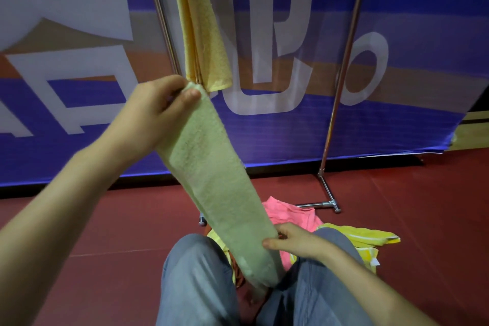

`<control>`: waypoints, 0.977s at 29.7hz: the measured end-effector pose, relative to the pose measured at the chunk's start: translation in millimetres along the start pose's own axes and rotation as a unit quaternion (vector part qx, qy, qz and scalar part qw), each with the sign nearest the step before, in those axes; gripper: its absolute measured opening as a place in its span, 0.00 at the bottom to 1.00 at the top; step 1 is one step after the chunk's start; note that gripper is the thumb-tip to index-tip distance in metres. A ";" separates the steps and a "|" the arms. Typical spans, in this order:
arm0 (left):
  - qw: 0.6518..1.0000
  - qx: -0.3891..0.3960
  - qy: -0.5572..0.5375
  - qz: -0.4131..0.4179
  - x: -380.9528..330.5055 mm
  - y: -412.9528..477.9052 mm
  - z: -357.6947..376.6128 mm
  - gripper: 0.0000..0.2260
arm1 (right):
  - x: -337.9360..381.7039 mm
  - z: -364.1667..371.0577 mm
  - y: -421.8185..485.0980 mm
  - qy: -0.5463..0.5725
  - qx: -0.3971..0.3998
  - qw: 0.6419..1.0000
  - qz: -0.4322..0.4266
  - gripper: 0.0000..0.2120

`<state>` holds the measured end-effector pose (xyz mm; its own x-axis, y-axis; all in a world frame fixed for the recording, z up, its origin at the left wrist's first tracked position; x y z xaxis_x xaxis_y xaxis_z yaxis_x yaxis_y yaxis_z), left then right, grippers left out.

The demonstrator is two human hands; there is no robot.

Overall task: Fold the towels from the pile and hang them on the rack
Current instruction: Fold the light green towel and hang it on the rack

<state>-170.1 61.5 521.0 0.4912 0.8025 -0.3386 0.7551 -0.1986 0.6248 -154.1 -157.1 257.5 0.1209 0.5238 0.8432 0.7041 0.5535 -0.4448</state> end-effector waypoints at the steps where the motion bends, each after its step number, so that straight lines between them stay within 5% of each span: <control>1: 1.000 -0.002 0.006 -0.005 3.0 -2.1 -3.7 0.14 | 0.2 0.2 1.2 0.011 -0.009 1.000 -0.006 0.18; 6: 0.995 0.070 0.028 -0.063 21.3 -24.0 3.4 0.12 | 19.5 -14.4 -9.1 0.051 -0.026 0.998 -0.037 0.20; 12: 0.927 0.331 0.142 -0.104 30.4 -61.4 61.9 0.12 | 80.7 -37.0 -33.3 0.083 -0.001 0.992 -0.092 0.03; 15: 0.937 0.309 -0.074 -0.145 12.8 -64.5 84.8 0.11 | 110.4 -43.7 -48.4 0.086 0.017 0.989 -0.123 0.03; 19: 0.895 0.269 -0.319 -0.154 -19.2 -54.4 97.0 0.18 | 134.3 -45.2 -64.2 0.072 0.058 0.987 -0.130 0.03; 29: 0.895 0.229 -0.354 -0.147 -32.3 -48.9 97.2 0.20 | 134.6 -44.4 -69.4 0.126 0.071 0.982 -0.124 0.16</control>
<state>-180.7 -9.3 433.1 0.2714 0.3321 -0.9034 0.9161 -0.3770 0.1366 -155.6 -153.7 415.3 0.1402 0.1955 0.9706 0.6317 0.7372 -0.2397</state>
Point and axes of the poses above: each hand's wrist, its own y-axis towards the middle knuckle, its own z-axis out of the palm, x = y × z, the point moved 2 cm from there along y, towards the middle knuckle, and after that the axes turned 6 degrees about z, right-handed, at the moved point
